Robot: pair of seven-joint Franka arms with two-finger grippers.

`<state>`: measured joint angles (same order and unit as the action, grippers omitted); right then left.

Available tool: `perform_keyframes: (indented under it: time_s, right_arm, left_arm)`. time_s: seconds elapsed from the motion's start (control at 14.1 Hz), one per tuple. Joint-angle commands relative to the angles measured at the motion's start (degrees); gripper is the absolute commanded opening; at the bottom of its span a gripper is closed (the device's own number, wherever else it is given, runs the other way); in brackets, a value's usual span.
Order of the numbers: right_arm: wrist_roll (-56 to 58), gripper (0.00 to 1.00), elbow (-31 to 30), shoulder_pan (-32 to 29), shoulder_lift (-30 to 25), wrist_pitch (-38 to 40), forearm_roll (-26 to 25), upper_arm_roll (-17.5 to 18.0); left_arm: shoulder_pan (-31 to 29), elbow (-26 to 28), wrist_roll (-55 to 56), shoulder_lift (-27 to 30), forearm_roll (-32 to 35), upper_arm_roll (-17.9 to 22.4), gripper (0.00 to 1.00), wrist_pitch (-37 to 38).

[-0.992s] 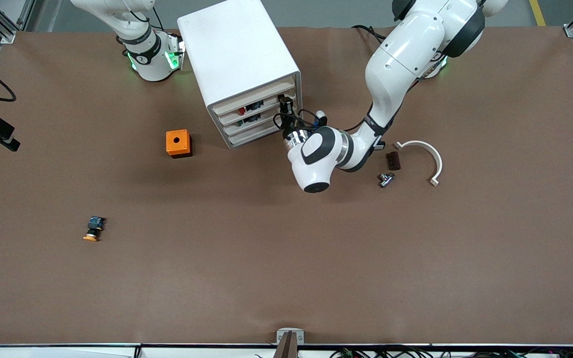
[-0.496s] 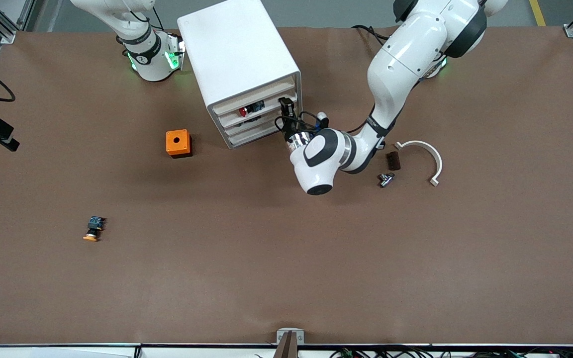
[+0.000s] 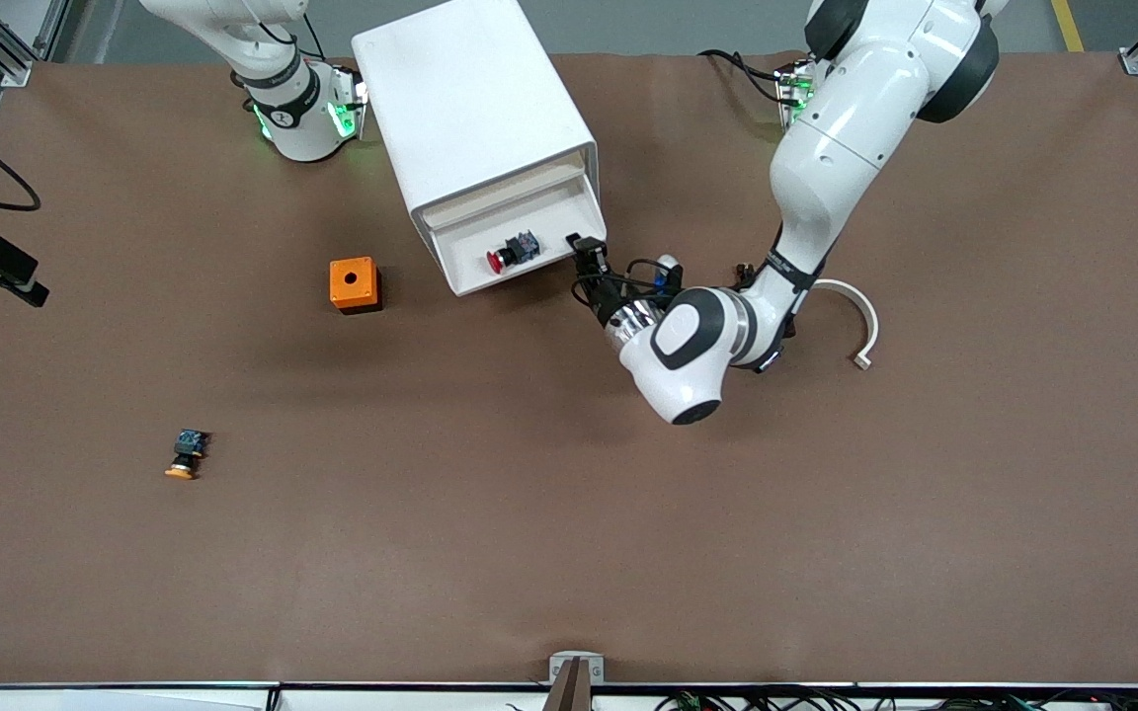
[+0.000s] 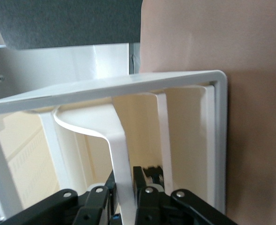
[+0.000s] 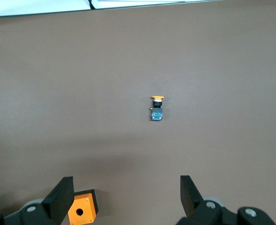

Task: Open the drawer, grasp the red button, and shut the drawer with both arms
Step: 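Reach the right gripper into the open drawer toward the red button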

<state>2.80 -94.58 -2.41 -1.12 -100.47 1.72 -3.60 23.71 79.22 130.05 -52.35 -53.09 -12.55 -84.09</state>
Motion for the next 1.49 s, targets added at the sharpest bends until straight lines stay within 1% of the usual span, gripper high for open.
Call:
perform_keyframes:
  time_s: [0.0,0.21,0.35,0.43,0.5,0.57,0.64,0.71,0.85,0.99,1.06,1.2,1.42]
  right_arm:
    - [-6.37,1.0,1.24,2.58,3.3,-0.95,-0.14,0.08]
    - [-12.72,1.0,1.15,5.57,6.2,-1.31,-0.66,0.08]
    - [-15.61,1.0,0.02,8.72,7.61,-1.4,-0.4,0.08]
    - [-21.81,1.0,-0.68,10.66,8.32,-1.92,-0.23,0.08]
    - [-27.18,1.0,-0.78,12.59,8.85,-2.1,-0.14,0.17]
    - [-31.15,1.0,-0.87,14.7,9.2,-1.93,-0.05,0.17]
    - [-36.15,1.0,-1.56,16.37,9.55,-2.01,0.39,0.17]
    - [-40.9,1.0,-2.44,18.48,9.55,-2.01,1.87,0.17]
    - [-50.04,1.0,-3.67,21.82,9.64,-2.01,4.86,0.17]
    - [-58.74,1.0,-4.03,26.12,10.34,-2.1,6.36,0.17]
    - [-63.14,1.0,-4.03,28.32,10.78,-2.19,6.63,0.17]
    - [-69.92,1.0,-4.12,31.85,11.66,-2.71,8.64,0.17]
    - [-79.68,1.0,-8.67,36.85,11.58,-8.67,9.53,0.17]
  left_arm:
    - [-1.56,-0.29,-0.41,0.32,-1.67,0.07,0.17,-1.34]
    - [-3.14,-0.29,-0.49,0.32,-1.58,0.07,0.2,-1.43]
    - [-3.58,-0.29,-0.49,0.41,-1.41,0.07,0.21,-1.43]
    - [-3.67,-0.21,-0.67,0.41,-1.23,0.07,0.23,-1.43]
    - [-3.76,-0.21,-0.84,0.41,-1.23,0.07,0.28,-1.43]
    - [-3.85,-0.21,-0.93,0.41,-1.32,0.07,0.38,-1.43]
    - [-4.2,-0.21,-1.28,0.67,-1.06,0.07,0.51,-1.51]
    - [-4.72,-0.29,-2.94,0.94,-1.05,-0.02,0.67,-1.51]
    - [-6.21,-0.56,-10.3,1.55,-1.05,-0.46,0.83,-1.51]
    - [-7.8,-2.13,-20.66,2.08,-1.05,-0.55,0.92,-1.25]
    - [-8.59,-2.31,-24.97,2.26,-0.97,-0.55,0.95,-1.25]
    - [-9.56,-3.19,-33.59,3.3,-0.44,-0.02,0.97,-1.34]
    - [-11.84,-3.19,-47.03,4.37,6.05,-0.11,0.97,-1.51]
